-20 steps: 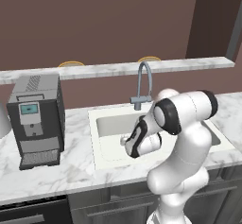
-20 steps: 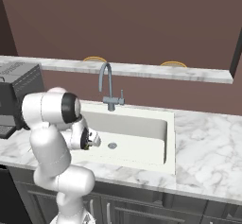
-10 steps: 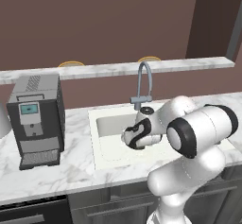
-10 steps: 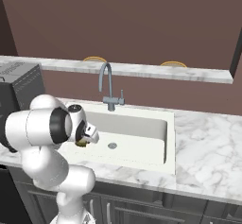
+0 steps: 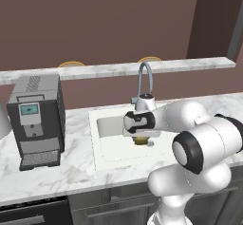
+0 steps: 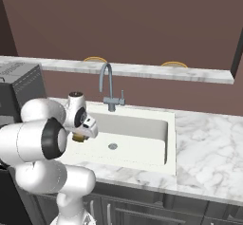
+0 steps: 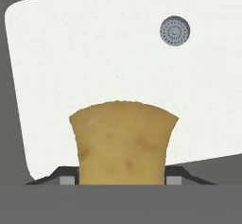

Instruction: Pick up the sponge and sponge from the sink, and place them back in the cabinet, and close the cabinet doors.

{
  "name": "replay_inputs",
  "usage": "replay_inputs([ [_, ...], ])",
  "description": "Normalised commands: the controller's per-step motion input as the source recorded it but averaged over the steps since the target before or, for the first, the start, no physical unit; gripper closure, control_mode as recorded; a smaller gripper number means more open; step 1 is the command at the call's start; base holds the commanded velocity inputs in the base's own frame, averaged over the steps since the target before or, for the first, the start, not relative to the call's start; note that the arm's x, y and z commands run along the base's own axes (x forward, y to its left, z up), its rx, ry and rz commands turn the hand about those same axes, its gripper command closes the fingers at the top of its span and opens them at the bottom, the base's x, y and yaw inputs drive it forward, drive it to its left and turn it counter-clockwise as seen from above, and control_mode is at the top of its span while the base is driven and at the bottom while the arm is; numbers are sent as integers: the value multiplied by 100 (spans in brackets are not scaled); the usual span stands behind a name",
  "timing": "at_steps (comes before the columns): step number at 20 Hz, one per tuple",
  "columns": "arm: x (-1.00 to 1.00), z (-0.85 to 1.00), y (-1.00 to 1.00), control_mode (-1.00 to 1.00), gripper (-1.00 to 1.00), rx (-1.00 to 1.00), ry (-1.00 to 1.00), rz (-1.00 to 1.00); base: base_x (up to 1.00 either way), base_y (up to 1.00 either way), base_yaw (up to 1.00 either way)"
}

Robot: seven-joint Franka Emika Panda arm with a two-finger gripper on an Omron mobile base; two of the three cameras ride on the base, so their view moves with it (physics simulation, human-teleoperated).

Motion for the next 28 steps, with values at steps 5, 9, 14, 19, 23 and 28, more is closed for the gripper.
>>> replay_inputs([
  [5, -20, 33, 0, -100, 100, 0, 18, -2, 0, 0, 0],
  [9, -21, 20, 0, -100, 100, 0, 9, 0, 0, 0, 0],
  [14, -24, 9, 0, -100, 100, 0, 0, 0, 0, 0, 0],
  [19, -31, 10, 0, -100, 100, -1, 0, 0, 0, 0, 0],
  [23, -41, 12, 0, -100, 100, -1, -2, 0, 0, 0, 0],
  [28, -41, 21, 0, -100, 100, 0, -3, 0, 0, 0, 0],
])
